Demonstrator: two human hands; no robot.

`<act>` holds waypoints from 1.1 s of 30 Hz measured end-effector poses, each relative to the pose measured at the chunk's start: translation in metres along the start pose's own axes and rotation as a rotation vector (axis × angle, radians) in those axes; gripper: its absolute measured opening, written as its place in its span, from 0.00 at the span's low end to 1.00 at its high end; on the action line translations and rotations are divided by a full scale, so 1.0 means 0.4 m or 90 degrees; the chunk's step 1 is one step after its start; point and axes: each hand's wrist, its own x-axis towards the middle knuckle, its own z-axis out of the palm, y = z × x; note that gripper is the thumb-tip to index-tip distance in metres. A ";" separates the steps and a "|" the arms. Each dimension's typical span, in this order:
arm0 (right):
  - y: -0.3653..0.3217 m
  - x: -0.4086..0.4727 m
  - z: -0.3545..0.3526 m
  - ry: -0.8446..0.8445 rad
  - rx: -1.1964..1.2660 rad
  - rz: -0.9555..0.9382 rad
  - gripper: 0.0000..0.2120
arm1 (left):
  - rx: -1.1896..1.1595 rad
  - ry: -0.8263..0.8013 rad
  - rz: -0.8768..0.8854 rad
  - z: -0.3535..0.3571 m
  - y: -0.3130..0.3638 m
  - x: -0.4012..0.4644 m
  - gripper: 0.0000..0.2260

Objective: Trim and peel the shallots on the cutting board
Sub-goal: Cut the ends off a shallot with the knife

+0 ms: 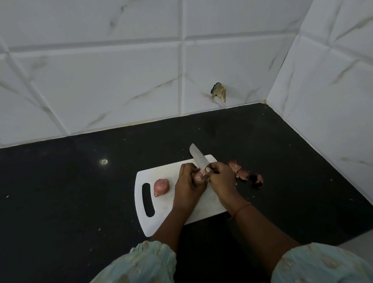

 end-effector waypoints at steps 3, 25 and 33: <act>-0.008 0.026 -0.039 0.094 0.025 0.054 0.07 | -0.024 0.028 -0.026 -0.005 -0.007 -0.001 0.18; 0.002 0.004 -0.031 -0.054 -0.225 -0.306 0.01 | 0.032 -0.003 -0.012 0.005 -0.006 0.000 0.20; 0.011 -0.005 -0.025 -0.026 -0.140 -0.265 0.04 | 0.051 -0.001 -0.013 0.006 -0.007 -0.001 0.13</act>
